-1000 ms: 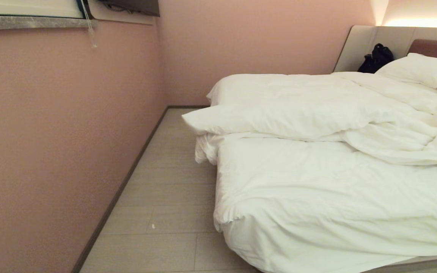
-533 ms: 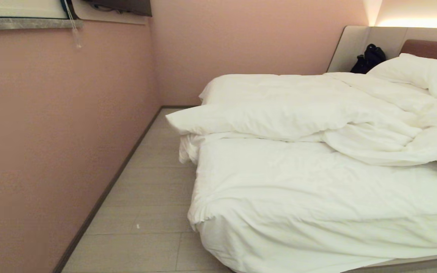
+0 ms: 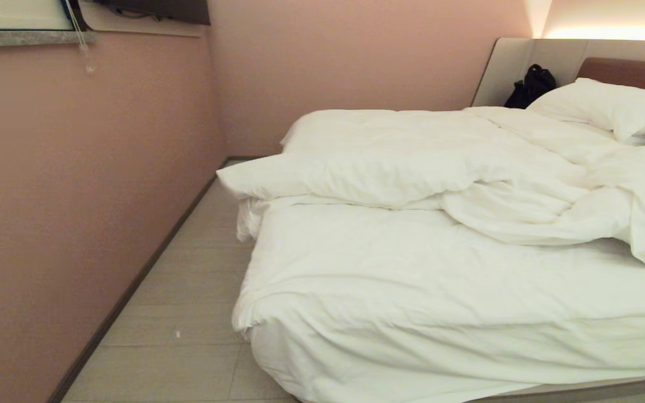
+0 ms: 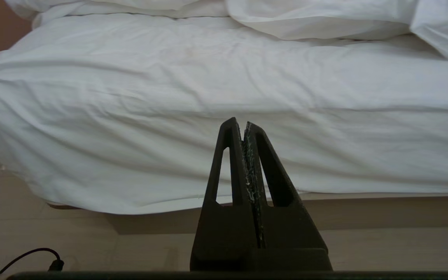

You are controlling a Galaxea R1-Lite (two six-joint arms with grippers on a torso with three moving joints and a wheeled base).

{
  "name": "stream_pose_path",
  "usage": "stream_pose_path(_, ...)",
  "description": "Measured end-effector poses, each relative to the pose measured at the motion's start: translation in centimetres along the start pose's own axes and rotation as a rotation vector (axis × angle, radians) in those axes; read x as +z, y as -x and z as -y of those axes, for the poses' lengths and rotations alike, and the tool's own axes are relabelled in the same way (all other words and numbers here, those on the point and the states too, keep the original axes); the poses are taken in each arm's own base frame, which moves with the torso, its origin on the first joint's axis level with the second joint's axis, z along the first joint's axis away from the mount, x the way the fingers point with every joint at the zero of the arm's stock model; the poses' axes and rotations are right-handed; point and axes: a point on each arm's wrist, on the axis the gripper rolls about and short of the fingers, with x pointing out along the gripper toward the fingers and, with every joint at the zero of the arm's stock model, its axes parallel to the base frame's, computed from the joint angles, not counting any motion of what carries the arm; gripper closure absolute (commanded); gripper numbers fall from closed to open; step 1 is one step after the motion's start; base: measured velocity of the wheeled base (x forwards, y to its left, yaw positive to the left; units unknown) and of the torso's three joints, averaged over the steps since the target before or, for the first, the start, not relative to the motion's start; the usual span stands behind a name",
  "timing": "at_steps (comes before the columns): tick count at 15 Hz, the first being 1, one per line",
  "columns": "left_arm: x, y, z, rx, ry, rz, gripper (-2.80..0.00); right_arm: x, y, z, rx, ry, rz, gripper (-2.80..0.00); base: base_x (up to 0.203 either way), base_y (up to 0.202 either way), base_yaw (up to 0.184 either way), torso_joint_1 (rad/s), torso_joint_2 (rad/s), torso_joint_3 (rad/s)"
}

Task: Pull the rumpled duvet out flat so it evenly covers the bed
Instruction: Hold the folded corner of the quilt

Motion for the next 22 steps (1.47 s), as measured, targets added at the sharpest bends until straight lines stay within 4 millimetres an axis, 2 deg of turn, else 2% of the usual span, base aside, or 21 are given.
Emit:
stream_pose_path(17,0.01,0.00,0.00,0.000,0.000,0.001,0.00,0.00,0.00,0.00,0.000,0.000,0.000,0.00,0.000,-0.192,0.000,0.003,0.00,0.002)
stream_pose_path(22,0.02,0.00,0.00,0.000,0.000,0.002,0.00,-0.01,0.00,0.00,-0.001,0.000,-0.001,0.00,0.000,-0.048,0.000,0.001,0.00,0.001)
